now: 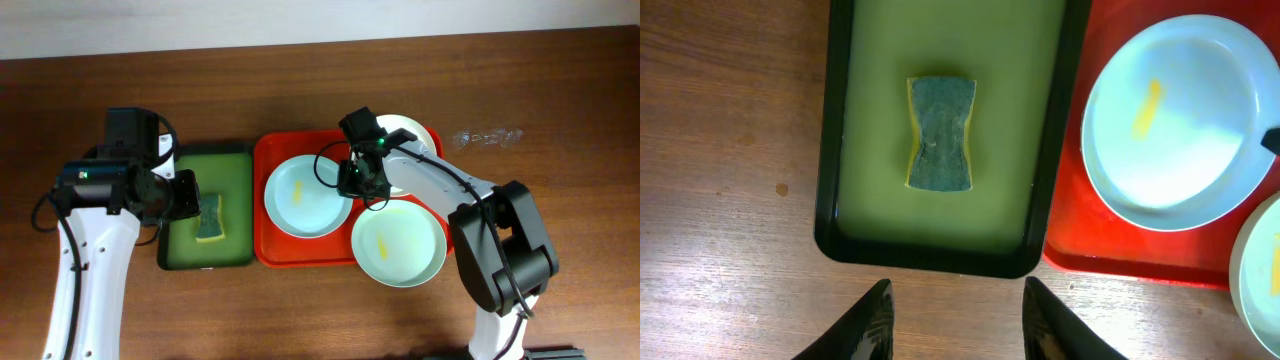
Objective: Clean dirty plates on tray and stack at the side
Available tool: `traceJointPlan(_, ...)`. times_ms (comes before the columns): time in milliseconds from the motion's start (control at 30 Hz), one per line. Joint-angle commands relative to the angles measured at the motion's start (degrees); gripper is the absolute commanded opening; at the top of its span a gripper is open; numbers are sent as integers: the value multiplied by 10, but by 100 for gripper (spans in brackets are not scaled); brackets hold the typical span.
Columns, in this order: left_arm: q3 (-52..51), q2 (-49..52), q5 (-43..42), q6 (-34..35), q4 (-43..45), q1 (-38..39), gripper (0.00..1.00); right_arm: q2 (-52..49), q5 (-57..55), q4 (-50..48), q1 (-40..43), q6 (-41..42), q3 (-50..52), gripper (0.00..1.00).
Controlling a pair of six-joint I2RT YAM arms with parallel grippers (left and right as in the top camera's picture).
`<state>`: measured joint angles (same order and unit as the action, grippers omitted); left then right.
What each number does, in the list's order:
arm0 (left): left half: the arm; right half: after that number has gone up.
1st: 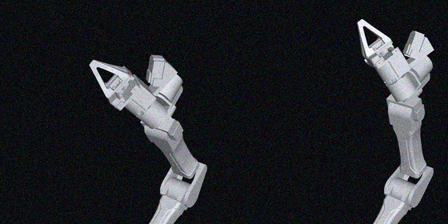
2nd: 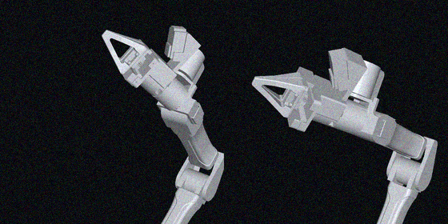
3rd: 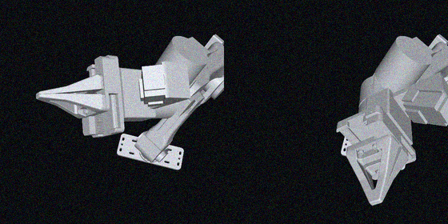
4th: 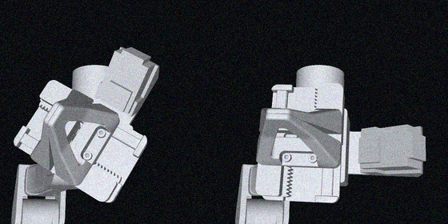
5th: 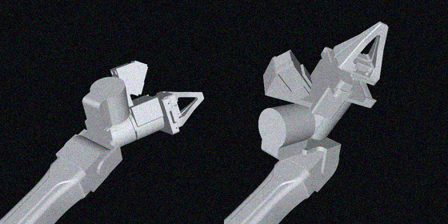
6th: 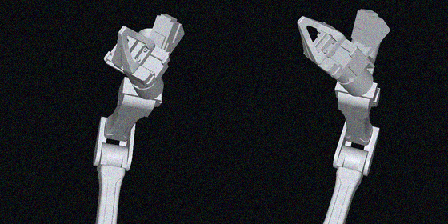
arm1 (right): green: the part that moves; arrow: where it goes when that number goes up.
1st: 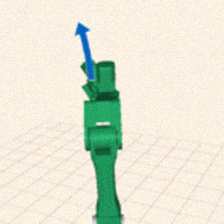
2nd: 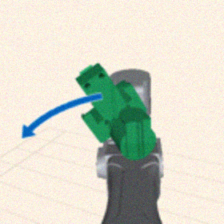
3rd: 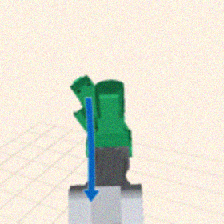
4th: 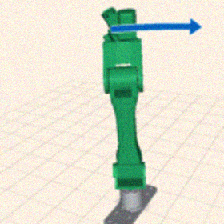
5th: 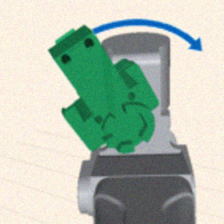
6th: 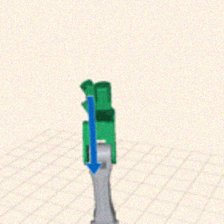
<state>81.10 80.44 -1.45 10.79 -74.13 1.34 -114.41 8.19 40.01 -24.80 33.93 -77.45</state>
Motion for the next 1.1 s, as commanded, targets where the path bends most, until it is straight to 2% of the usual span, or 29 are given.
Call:
traceJointPlan(0, -6, 2, 2, 5, 0, 2, 39, -3, -14, -2, -2, 0, -8, 4)
traceJointPlan(67, -9, 2, 3, 21, 2, 2, 37, -3, -14, -4, -3, 0, -8, 4)
traceJointPlan(167, -46, 3, 3, 20, 29, 2, 41, -3, -14, -3, -3, 0, -8, 4)
traceJointPlan(267, -72, 20, 3, 20, 61, 2, 34, -3, -14, -4, -3, 0, -8, 4)
traceJointPlan(333, -72, 56, 3, 20, 78, 2, 30, -3, -14, -4, -3, 0, -8, 4)
traceJointPlan(500, -72, 193, 32, 9, 118, 2, 32, -3, -14, -4, -3, 0, -8, 4)
traceJointPlan(633, -73, 244, 32, -2, 150, 2, 30, -3, -14, -4, -3, 0, -8, 4)
traceJointPlan(733, -102, 249, 32, -39, 202, 5, 30, -3, -14, -4, -3, 0, -8, 4)
traceJointPlan(900, -154, 249, 32, -43, 266, 10, 32, -3, -14, -4, -3, 0, -8, 4)
traceJointPlan(1067, -174, 249, 32, -43, 270, 10, 32, -3, -14, -4, -3, 0, -8, 4)
